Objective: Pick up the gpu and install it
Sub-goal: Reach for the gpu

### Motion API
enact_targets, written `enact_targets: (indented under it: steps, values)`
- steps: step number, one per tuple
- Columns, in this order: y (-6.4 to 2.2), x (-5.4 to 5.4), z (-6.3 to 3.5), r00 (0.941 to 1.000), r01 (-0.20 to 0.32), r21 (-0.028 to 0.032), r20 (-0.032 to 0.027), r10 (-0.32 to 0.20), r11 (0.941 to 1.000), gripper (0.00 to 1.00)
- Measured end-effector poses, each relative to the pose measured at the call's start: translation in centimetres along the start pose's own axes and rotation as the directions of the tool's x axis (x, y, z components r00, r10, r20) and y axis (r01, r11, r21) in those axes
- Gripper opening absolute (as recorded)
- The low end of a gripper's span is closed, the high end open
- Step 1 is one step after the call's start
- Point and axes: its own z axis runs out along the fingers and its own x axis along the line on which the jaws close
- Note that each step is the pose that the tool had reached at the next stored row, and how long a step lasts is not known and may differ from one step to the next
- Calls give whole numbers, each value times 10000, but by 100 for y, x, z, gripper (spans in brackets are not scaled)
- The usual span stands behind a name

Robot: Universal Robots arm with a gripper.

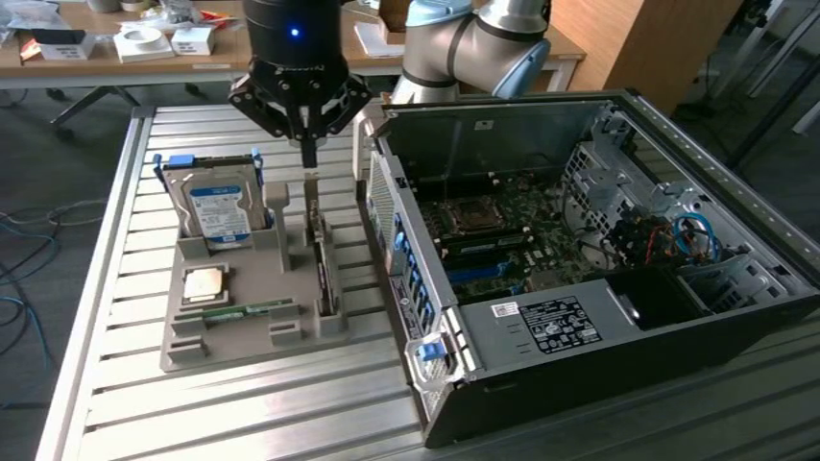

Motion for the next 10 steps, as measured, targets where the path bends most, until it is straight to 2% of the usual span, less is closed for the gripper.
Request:
enact_targets:
  steps: [10]
  values:
    - [-4,46,11,10000,0,0,-1,0,10000,11]
